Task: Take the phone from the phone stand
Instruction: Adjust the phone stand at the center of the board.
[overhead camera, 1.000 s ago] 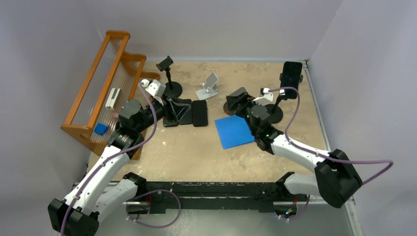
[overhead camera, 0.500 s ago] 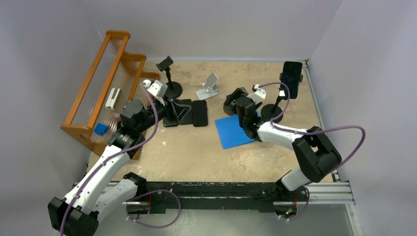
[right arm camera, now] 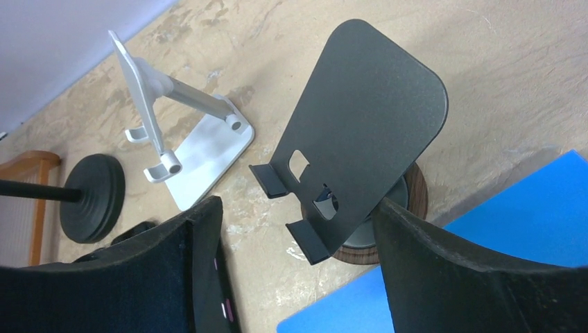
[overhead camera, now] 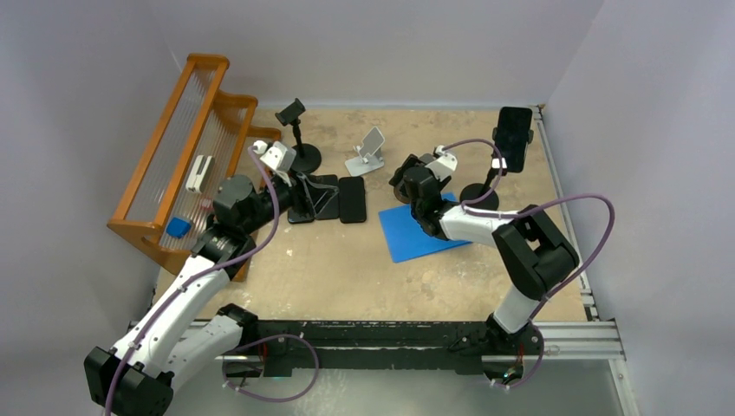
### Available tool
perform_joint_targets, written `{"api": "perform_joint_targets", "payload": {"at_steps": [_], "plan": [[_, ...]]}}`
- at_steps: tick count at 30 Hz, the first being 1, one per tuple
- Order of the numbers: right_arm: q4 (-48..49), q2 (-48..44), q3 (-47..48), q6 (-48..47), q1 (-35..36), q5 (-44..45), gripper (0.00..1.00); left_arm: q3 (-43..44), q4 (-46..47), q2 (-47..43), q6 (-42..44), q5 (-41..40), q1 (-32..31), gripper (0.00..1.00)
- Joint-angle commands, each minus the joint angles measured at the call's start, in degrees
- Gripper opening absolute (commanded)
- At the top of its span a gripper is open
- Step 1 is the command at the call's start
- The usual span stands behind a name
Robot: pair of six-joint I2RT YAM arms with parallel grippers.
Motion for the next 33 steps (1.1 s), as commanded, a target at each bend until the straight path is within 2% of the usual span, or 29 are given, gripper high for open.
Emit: {"api": "perform_joint_targets", "payload": {"at_steps": [1, 18, 27, 33], "plan": [[3.0, 1.0, 2.4, -1.6, 0.0, 0.3, 0.78, 1.8, 1.2, 0.2, 0.6, 0.1, -0.3, 0.49], [8.4, 2.4, 1.0, -5.5, 0.0, -2.6, 0.55, 1.8, 1.1, 0.9, 0.6, 0.3, -0.4, 0.49], [10.4, 3.1, -1.1, -8.0, 0.0, -2.7, 0.36, 1.8, 1.2, 1.2, 0.6, 0.4, -0.5, 0.49], [13.8, 3.3, -3.8, -9.3, 0.0, -3.1, 0.28, 1.8, 1.2, 1.6, 0.5, 0.5, -0.6, 0.49]]}}
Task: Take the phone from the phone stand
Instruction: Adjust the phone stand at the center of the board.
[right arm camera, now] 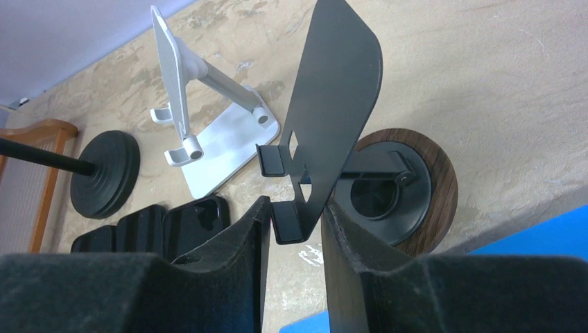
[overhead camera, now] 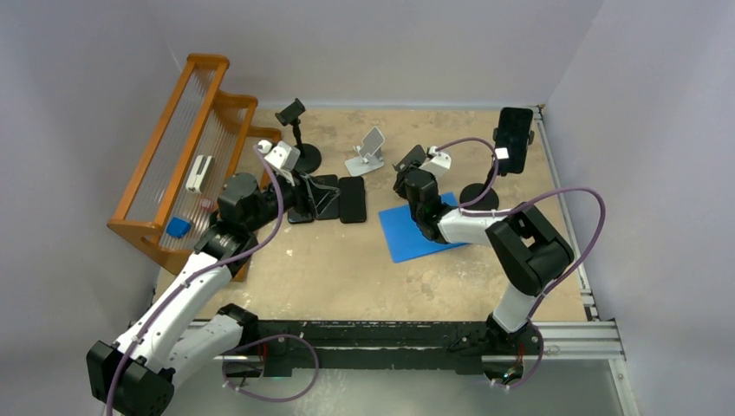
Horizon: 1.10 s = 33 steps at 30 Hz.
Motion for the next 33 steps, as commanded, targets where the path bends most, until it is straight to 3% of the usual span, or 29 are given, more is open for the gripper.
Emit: {"api": "perform_joint_targets", "payload": {"at_steps": [1, 13, 26, 33], "plan": [[5.5, 0.7, -2.8, -3.0, -0.1, 0.8, 0.27, 1.8, 2.0, 0.0, 0.6, 0.5, -0.5, 0.49], [18.2, 0.7, -6.9, -5.4, -0.2, -3.6, 0.18, 1.8, 1.9, 0.6, 0.8, 0.4, -0.6, 0.49], [17.3, -0.1, -3.9, -4.4, -0.2, -6.8, 0.14, 1.8, 1.8, 0.8, 0.8, 0.3, -0.7, 0.49], [18.3, 0.1, -3.2, -4.2, -0.2, -7.7, 0.00, 1.9, 1.8, 0.9, 0.8, 0.5, -0.7, 0.49]]}}
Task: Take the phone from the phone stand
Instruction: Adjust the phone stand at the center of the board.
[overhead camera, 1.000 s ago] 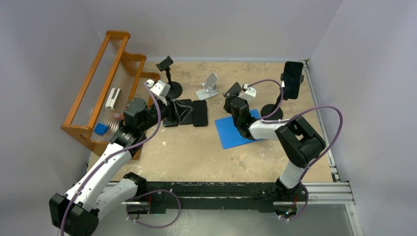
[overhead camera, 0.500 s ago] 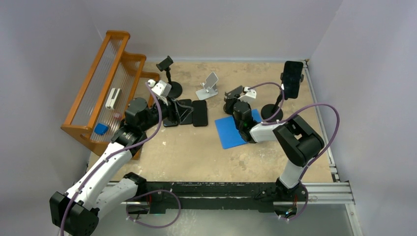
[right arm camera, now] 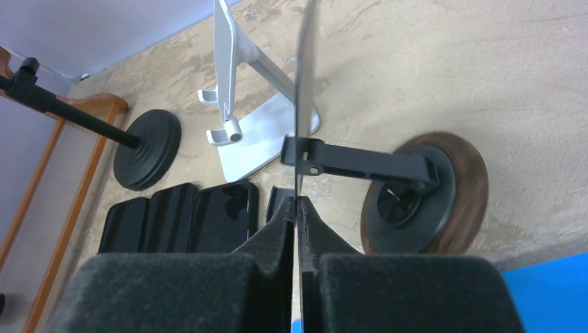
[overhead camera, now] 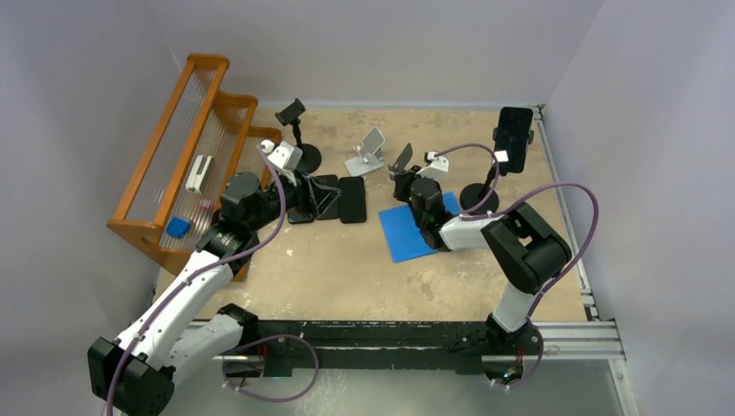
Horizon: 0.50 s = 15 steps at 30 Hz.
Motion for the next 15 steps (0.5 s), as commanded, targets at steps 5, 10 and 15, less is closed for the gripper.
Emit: {"api": "perform_joint_targets", "payload": {"at_steps": [5, 10, 15], "plan": [[3.6, -0.9, 4.1, -0.9, -0.1, -1.5, 0.00, 1.9, 1.8, -0.2, 0.7, 0.5, -0.3, 0.49], [3.7, -0.6, 5.2, -1.1, -0.2, -2.0, 0.00, 1.9, 1.8, -0.2, 0.8, 0.4, -0.4, 0.49], [2.7, 0.5, 6.8, -1.0, -0.2, -2.1, 0.00, 1.9, 1.8, -0.2, 0.8, 0.4, -0.4, 0.49]]}}
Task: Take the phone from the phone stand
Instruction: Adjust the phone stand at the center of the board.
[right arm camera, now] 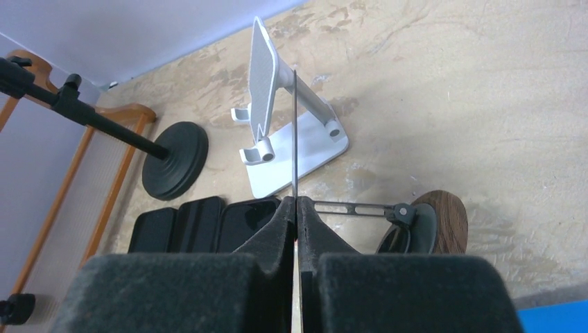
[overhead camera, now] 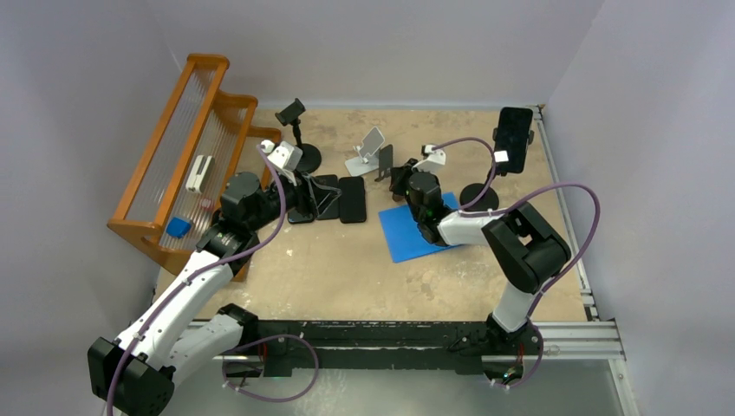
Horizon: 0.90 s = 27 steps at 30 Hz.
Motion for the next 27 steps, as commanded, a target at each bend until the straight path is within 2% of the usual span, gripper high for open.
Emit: {"api": "perform_joint_targets", "payload": {"at_steps": [1, 27], "plan": [[2.7, 0.7, 4.0, -0.3, -0.2, -0.3, 0.00, 1.9, 1.8, -0.2, 0.8, 0.3, -0.4, 0.49], [1.0, -1.5, -5.1, 2.1, -3.5, 3.0, 0.00, 1.9, 1.8, 0.9, 0.6, 0.7, -0.5, 0.49]]}}
